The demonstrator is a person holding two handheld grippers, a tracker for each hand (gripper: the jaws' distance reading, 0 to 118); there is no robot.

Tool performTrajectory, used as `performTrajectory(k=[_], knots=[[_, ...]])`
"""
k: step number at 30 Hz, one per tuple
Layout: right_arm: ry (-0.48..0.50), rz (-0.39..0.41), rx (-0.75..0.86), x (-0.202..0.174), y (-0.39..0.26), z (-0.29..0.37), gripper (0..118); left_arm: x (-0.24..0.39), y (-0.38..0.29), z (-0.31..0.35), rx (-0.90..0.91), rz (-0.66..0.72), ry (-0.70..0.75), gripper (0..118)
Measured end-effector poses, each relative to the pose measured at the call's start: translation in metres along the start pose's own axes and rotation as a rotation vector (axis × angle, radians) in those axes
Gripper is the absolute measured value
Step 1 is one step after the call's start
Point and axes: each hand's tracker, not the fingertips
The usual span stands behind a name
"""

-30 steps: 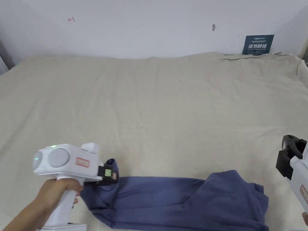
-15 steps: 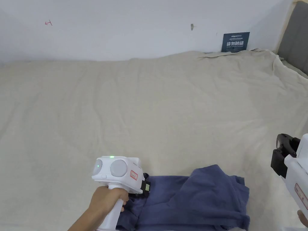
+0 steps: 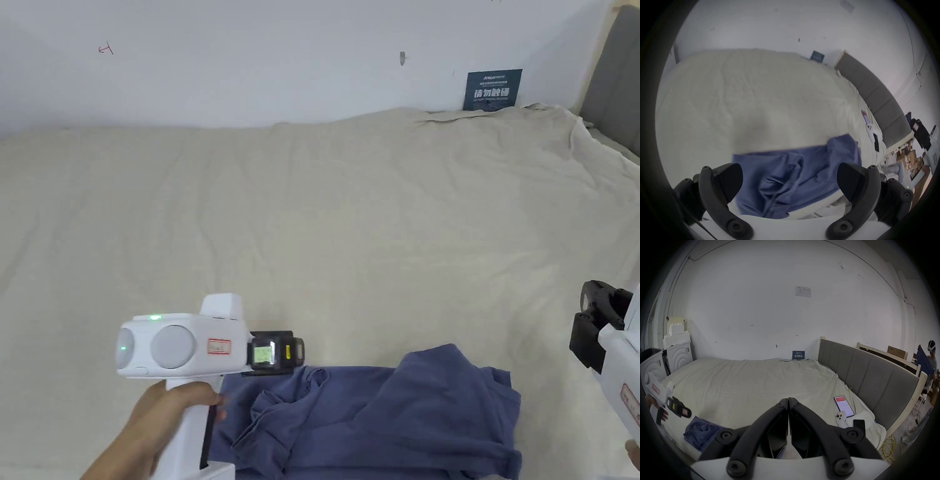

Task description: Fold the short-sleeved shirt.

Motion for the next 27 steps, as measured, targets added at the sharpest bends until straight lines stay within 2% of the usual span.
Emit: performTrajectory(k=[3,4,5,6,7,8,10,13,17,27], knots=[[0.017,0.000,0.002,-0.005,0.002,-0.002,0,-0.022,-0.004,0.017,0.098,-0.036,0.096,116],[0.020,0.001,0.003,-0.007,0.003,-0.002,0,-0.027,-0.008,0.022,0.137,-0.039,0.138,108],[0.024,0.002,0.004,-0.008,0.004,-0.002,0,-0.033,-0.012,0.024,0.160,-0.045,0.173,96],[0.028,0.005,0.005,-0.010,0.004,-0.002,0,-0.039,-0.017,0.026,0.186,-0.051,0.196,76],[0.031,0.007,0.005,-0.011,0.005,-0.003,0,-0.046,-0.022,0.026,0.208,-0.051,0.197,40],[0.033,0.008,0.006,-0.012,0.005,-0.003,0,-0.050,-0.027,0.023,0.209,-0.049,0.200,19],[0.039,0.009,0.005,-0.014,0.006,-0.004,0,-0.059,-0.038,0.017,0.215,-0.023,0.207,1],[0.042,0.011,0.003,-0.017,0.006,-0.004,0,-0.067,-0.055,0.006,0.204,0.021,0.184,0],[0.045,0.014,-0.004,-0.017,0.006,-0.005,0,-0.065,-0.076,-0.015,0.173,0.016,0.188,0],[0.028,0.010,-0.018,-0.009,0.001,-0.003,0,-0.028,-0.103,-0.060,0.060,-0.078,0.143,0]])
